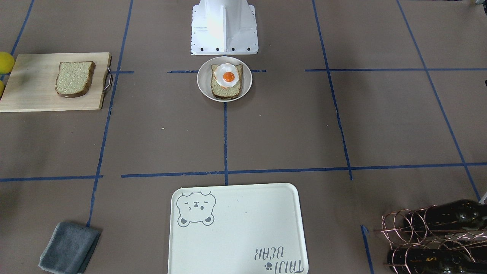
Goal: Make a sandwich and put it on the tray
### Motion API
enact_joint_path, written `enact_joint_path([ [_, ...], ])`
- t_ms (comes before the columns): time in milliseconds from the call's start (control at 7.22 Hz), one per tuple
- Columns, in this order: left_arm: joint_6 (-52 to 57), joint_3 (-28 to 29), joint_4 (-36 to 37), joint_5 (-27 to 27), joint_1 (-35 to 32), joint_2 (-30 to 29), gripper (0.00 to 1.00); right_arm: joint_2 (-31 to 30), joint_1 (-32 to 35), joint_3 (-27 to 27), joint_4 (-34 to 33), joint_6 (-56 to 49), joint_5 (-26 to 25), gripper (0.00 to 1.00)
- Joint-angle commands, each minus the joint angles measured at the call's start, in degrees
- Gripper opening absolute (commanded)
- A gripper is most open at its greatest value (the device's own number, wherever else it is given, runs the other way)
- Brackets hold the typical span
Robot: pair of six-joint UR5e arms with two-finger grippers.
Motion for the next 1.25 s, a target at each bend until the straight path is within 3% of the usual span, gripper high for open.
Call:
enact_joint_path([
  [0,-0.36,-0.11,-0.23,-0.15,0.22,0.00,1.00,-6.44,-10.12,0.08,20.31,20.44,-5.56,1.00],
  [139,-0.36,-0.02,-0.23,-1.02,0.22,0.00,1.00,-7.42,-14.34,0.08,25.09,28.81,-7.32,1.00],
  [277,-0.45,-0.11,-0.23,-1.12,0.22,0.00,1.00,-10.04,-21.87,-0.10,32.79,36.38,-14.30,1.00],
  [416,-0.45,-0.11,-0.23,-1.12,0.22,0.00,1.00,-10.85,-26.90,-0.19,35.31,40.54,-18.89,0.99],
  [693,-0.45,-0.11,-0.23,-1.12,0.23,0.00,1.00,-11.12,-32.81,-0.36,37.42,44.86,-23.91,0.95],
  [1108,-0.45,-0.11,-0.41,-1.12,0.22,-0.17,1.00,-12.08,-36.17,-0.71,38.67,47.62,-25.62,0.83],
])
